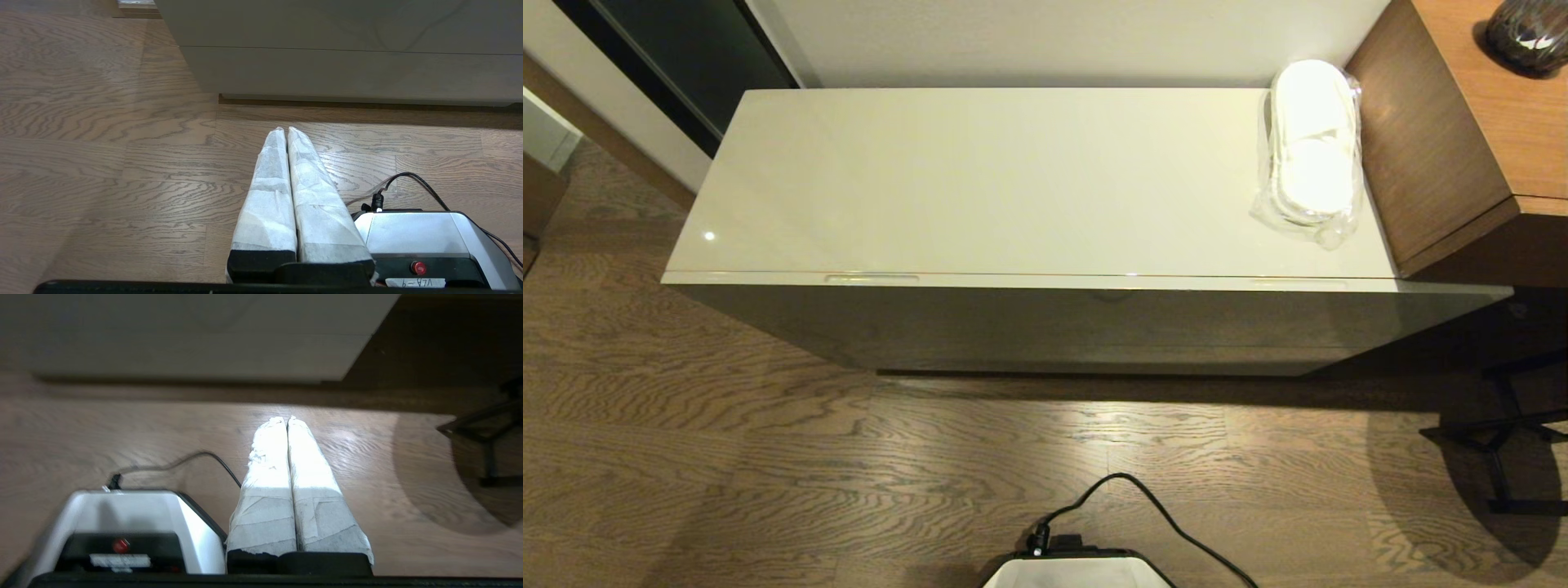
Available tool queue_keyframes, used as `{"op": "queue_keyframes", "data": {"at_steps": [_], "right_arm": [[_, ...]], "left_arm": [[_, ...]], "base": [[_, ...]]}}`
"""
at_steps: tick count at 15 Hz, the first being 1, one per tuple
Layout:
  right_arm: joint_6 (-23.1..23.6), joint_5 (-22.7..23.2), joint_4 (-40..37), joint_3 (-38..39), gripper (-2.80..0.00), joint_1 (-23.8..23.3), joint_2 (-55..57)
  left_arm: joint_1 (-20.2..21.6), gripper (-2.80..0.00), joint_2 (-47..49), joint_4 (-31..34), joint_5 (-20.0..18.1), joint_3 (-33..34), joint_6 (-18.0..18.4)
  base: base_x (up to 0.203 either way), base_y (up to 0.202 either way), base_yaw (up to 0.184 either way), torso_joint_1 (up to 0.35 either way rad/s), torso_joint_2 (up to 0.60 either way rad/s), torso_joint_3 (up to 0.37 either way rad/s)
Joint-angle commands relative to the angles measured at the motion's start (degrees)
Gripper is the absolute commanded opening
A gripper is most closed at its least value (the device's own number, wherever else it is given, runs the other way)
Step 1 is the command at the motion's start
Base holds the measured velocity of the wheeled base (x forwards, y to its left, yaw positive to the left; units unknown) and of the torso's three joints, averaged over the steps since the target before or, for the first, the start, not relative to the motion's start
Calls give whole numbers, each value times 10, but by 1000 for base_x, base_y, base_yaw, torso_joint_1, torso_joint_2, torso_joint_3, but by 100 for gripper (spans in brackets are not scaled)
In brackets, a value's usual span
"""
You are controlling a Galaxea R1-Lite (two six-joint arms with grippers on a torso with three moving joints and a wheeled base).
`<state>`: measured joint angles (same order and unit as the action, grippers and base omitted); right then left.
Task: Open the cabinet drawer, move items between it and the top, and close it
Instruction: Open the drawer
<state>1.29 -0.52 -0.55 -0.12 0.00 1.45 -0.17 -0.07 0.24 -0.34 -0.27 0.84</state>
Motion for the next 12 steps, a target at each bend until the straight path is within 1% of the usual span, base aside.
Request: {"op": "queue_keyframes", "data": {"at_steps": [1, 3, 4, 5, 6, 8, 9, 10, 11, 12], "right_arm": [[3, -3, -1, -1, -280, 1, 1], [-3, -3, 12, 2, -280, 1, 0], [1, -4, 20, -11, -280, 1, 1], [1, -3, 5, -46, -280, 1, 4], [-3, 0, -26, -108, -280, 0, 13], [-36, 6, -68, -278, -280, 0, 70], [-61, 9, -85, -369, -280, 0, 127], [-86, 12, -105, -442, -280, 0, 199], [-109, 15, -123, -486, -280, 0, 260], [-138, 20, -140, -511, -280, 0, 321]], "left_arm": [[0, -280, 0, 0, 0, 0, 0], [0, -280, 0, 0, 0, 0, -1], [0, -280, 0, 0, 0, 0, -1], [0, -280, 0, 0, 0, 0, 0], [0, -280, 0, 0, 0, 0, -1], [0, -280, 0, 0, 0, 0, 0], [0, -280, 1, 0, 0, 0, 0], [0, -280, 0, 0, 0, 0, 0], [0, -280, 0, 0, 0, 0, -1], [0, -280, 0, 0, 0, 0, 0]], "base": [[0, 0, 0, 0, 0, 0], [0, 0, 0, 0, 0, 0], [0, 0, 0, 0, 0, 0], [0, 0, 0, 0, 0, 0], [0, 0, 0, 0, 0, 0], [0, 0, 0, 0, 0, 0], [0, 0, 0, 0, 0, 0], [0, 0, 0, 0, 0, 0], [0, 0, 0, 0, 0, 0], [0, 0, 0, 0, 0, 0]]}}
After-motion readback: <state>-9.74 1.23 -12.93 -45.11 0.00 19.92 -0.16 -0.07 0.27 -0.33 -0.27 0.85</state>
